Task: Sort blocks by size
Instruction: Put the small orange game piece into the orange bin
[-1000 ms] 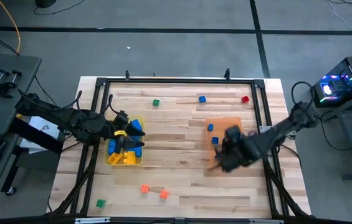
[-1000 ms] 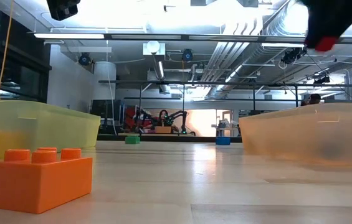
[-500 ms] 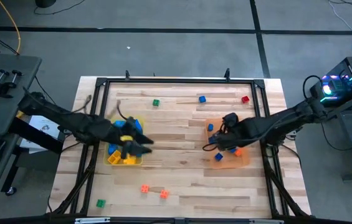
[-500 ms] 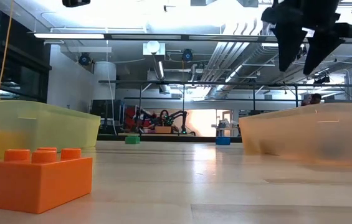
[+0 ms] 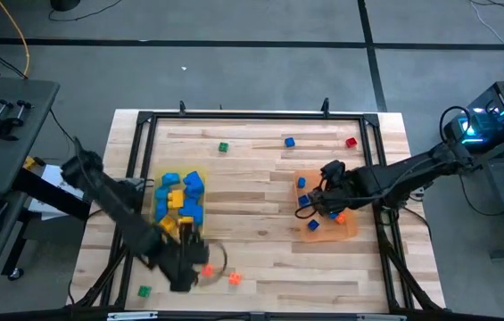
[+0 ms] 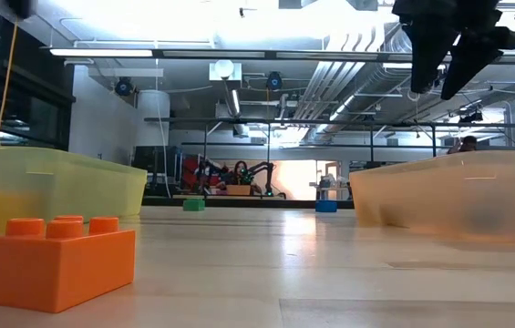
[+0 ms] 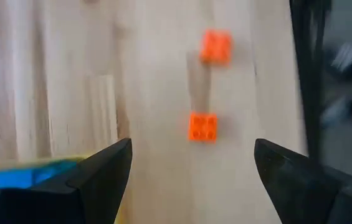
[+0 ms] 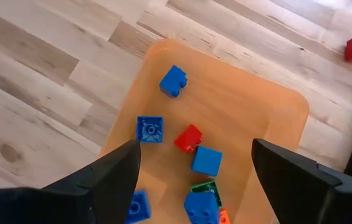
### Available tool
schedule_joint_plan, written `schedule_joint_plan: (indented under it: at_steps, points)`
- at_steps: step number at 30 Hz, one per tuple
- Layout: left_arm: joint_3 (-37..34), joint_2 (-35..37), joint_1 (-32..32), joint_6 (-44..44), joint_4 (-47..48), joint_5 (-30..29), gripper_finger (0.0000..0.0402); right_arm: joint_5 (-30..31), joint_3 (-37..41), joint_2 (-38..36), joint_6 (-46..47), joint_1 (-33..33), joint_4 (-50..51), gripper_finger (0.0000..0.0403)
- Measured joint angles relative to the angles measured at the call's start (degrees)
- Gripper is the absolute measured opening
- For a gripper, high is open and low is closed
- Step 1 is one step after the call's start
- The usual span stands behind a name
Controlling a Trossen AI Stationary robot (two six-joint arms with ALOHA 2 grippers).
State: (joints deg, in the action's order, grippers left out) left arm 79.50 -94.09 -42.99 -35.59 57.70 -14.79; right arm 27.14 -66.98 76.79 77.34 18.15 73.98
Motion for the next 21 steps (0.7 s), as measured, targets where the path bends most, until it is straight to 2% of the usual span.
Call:
schedule_joint_plan:
  at_steps: [3,5,11,21]
  points:
    - [0.02,-4.93,-2.76,9.44,-0.11,-0.51,0.0323,-0.02,0.02,0.02,-0.86,-0.06,-0.15,0.0303]
    - [0.02,-7.94,-2.89,12.11,-0.38,1.07,0.0323,-0.02,0.02,0.02,-0.89,-0.06,-0.57,0.0303]
    - [-0.12,-13.33,-0.34,13.24,-5.08,9.57,0.0323,-0.22,0.02,0.04,-0.89,0.27,-1.24,0.0303]
    - [-7.31,-12.80,3.35,11.68,-12.34,13.04,0.0323,-0.24,0.02,0.04,-0.85,0.27,-1.88,0.0303]
